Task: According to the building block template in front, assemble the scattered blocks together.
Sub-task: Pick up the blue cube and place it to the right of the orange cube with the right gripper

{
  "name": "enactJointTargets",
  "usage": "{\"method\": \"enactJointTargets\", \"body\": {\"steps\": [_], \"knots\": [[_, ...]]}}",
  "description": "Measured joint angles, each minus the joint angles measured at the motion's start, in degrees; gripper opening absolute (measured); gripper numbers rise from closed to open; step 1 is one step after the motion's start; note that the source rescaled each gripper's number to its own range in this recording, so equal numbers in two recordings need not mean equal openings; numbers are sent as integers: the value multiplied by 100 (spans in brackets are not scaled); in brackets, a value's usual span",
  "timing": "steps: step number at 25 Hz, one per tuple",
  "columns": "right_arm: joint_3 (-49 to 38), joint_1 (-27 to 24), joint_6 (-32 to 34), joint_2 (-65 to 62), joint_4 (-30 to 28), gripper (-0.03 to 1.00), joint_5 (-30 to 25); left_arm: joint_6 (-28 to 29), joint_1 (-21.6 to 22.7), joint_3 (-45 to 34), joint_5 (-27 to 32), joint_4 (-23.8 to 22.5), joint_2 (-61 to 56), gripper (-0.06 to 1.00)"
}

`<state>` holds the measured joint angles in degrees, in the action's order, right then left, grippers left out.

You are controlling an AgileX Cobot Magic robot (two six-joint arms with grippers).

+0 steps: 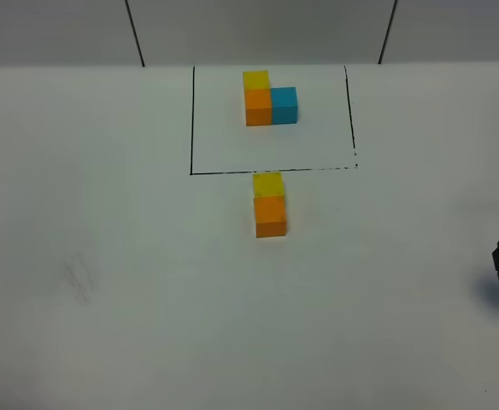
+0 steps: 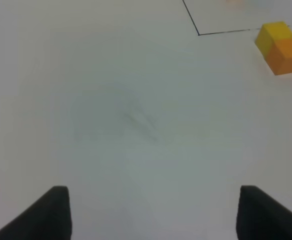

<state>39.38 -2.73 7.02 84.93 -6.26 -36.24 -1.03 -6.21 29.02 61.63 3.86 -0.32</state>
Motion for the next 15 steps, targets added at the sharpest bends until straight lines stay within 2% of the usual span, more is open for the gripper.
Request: {"method": "enactJointTargets", "body": {"steps": [4, 8, 15], "knots": [[-5, -261, -175, 245, 133, 85, 244, 0, 0, 0, 0, 0, 0, 51], [-5, -291, -505, 451, 448, 85, 381, 0, 0, 0, 0, 0, 0, 51], [-177, -383, -623, 705, 501, 85, 594, 0, 0, 0, 0, 0, 0, 51]]}}
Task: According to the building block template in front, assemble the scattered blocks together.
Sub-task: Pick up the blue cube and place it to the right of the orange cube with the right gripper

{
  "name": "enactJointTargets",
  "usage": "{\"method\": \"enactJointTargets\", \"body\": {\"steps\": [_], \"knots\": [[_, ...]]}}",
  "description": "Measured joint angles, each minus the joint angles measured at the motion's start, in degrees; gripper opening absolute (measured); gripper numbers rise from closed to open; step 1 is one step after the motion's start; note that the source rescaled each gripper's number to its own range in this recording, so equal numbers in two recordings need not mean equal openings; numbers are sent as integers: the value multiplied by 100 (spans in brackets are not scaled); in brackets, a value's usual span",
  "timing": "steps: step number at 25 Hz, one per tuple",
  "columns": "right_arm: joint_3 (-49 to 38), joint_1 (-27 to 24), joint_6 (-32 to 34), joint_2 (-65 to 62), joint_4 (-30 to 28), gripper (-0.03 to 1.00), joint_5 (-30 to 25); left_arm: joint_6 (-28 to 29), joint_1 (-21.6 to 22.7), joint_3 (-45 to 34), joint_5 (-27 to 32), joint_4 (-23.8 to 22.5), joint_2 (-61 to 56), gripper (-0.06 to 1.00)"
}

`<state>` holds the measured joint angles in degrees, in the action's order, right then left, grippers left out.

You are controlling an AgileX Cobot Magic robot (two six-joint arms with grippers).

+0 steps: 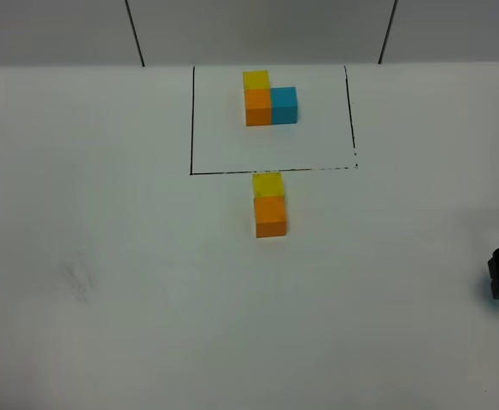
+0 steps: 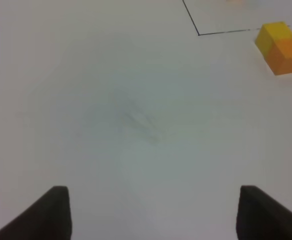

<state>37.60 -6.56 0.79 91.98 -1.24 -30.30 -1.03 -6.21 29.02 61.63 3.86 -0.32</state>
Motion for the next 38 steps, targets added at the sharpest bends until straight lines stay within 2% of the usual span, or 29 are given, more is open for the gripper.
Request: {"method": "enactJointTargets", "body": {"steps": [5, 16, 23, 25, 26, 28, 32, 34, 36, 38], "knots": [[-110, -141, -79, 25, -4, 82, 81, 0, 0, 0, 0, 0, 0, 51], [-110, -165, -132, 66, 6, 60, 106, 0, 0, 0, 0, 0, 0, 51], [-110, -165, -153, 345, 124, 54, 133, 0, 0, 0, 0, 0, 0, 51], [-110, -165, -153, 362, 124, 45, 177, 0, 0, 0, 0, 0, 0, 51], [-110, -165, -153, 367, 124, 35, 216, 0, 0, 0, 0, 0, 0, 51], [-110, -165, -153, 368, 124, 4, 265, 0, 0, 0, 0, 0, 0, 51], [-102, -165, -162, 368, 124, 3, 279, 1, 0, 0, 0, 0, 0, 51], [18, -115, -341, 368, 28, 3, 63, 1, 0, 0, 0, 0, 0, 51], [373, 62, -814, 326, -272, 3, -373, 1, 0, 0, 0, 0, 0, 51], [819, 406, -1737, 281, -677, 3, -944, 1, 0, 0, 0, 0, 0, 51]]}}
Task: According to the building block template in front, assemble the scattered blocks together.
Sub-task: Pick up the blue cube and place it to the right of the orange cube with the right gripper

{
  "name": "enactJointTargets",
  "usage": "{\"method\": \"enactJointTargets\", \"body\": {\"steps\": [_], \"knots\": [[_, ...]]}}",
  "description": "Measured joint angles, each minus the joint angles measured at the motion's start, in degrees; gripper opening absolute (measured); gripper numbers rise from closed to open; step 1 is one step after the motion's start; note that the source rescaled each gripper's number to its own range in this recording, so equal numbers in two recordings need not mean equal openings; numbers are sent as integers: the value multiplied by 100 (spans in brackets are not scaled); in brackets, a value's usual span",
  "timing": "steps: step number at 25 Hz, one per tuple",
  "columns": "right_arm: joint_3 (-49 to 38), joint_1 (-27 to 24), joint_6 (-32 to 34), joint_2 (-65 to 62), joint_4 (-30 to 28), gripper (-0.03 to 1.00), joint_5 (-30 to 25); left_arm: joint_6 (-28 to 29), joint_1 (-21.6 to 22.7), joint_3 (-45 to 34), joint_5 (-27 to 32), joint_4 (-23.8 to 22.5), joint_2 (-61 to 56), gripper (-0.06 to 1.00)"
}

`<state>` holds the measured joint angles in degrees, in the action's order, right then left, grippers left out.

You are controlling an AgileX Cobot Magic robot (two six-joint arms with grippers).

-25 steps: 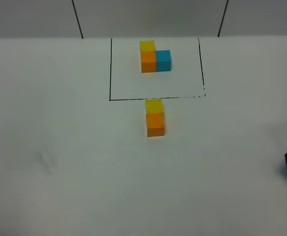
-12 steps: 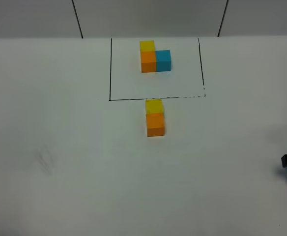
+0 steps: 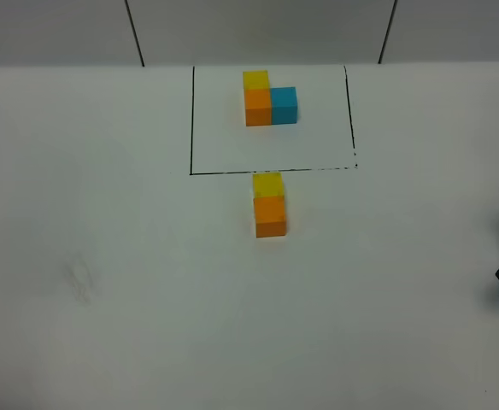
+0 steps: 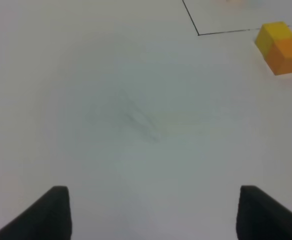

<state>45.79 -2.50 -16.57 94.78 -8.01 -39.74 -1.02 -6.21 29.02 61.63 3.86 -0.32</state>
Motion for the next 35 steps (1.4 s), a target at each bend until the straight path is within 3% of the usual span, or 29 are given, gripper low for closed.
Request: {"method": "enactJointTargets", "body": {"steps": [4, 9, 15, 25, 35], "knots": [[872, 1149, -1843, 85, -671, 3, -709, 0, 0, 0, 0, 0, 0, 51], [1992, 2233, -2926, 863, -1069, 3, -1397, 0, 0, 0, 0, 0, 0, 51], [3116, 2860, -4050, 1847, -914, 3, -1892, 0, 0, 0, 0, 0, 0, 51], [3813, 3081, -4279, 2522, 118, 3, -1234, 0, 0, 0, 0, 0, 0, 51], [3825, 3081, -3904, 2871, 352, 3, -671, 0, 0, 0, 0, 0, 0, 51]]}}
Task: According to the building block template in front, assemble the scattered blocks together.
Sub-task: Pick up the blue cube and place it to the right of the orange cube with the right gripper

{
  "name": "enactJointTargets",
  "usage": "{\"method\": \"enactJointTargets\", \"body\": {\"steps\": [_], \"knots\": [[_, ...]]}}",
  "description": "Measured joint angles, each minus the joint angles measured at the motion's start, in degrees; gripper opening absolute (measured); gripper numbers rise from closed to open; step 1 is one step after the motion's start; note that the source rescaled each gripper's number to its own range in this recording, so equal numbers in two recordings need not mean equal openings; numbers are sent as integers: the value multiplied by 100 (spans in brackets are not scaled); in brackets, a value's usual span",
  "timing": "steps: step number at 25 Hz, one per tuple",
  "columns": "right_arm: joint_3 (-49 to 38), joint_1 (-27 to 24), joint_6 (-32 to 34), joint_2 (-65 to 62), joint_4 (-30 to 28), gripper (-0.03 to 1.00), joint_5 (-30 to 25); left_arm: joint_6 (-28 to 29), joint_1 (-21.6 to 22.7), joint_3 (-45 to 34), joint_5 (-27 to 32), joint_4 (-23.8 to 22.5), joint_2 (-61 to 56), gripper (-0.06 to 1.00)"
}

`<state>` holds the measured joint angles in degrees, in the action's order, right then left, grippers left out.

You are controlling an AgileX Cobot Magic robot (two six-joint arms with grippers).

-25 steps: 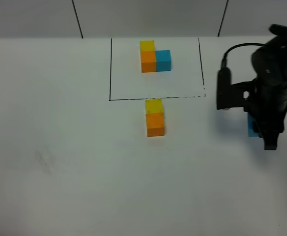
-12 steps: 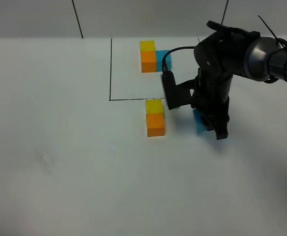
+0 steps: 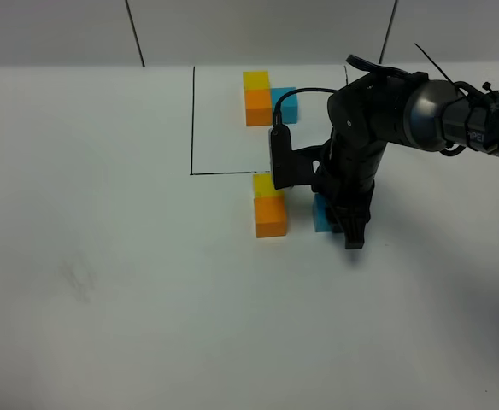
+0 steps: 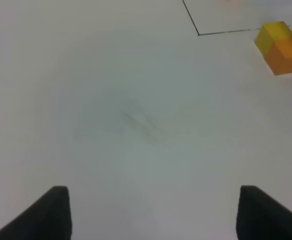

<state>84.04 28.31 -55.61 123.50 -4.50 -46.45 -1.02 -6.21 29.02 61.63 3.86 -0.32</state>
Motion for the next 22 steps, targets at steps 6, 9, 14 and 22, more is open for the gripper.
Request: {"method": "enactJointTargets", "body": {"steps": [6, 9, 14, 22], "knots": [[7, -6, 26, 7, 318, 3, 148, 0, 0, 0, 0, 0, 0, 51], [7, -6, 4, 21, 450, 3, 181, 0, 0, 0, 0, 0, 0, 51], [9, -6, -176, 27, 548, 3, 195, 0, 0, 0, 0, 0, 0, 51], [9, 102, -326, 27, 527, 3, 260, 0, 0, 0, 0, 0, 0, 51]]}}
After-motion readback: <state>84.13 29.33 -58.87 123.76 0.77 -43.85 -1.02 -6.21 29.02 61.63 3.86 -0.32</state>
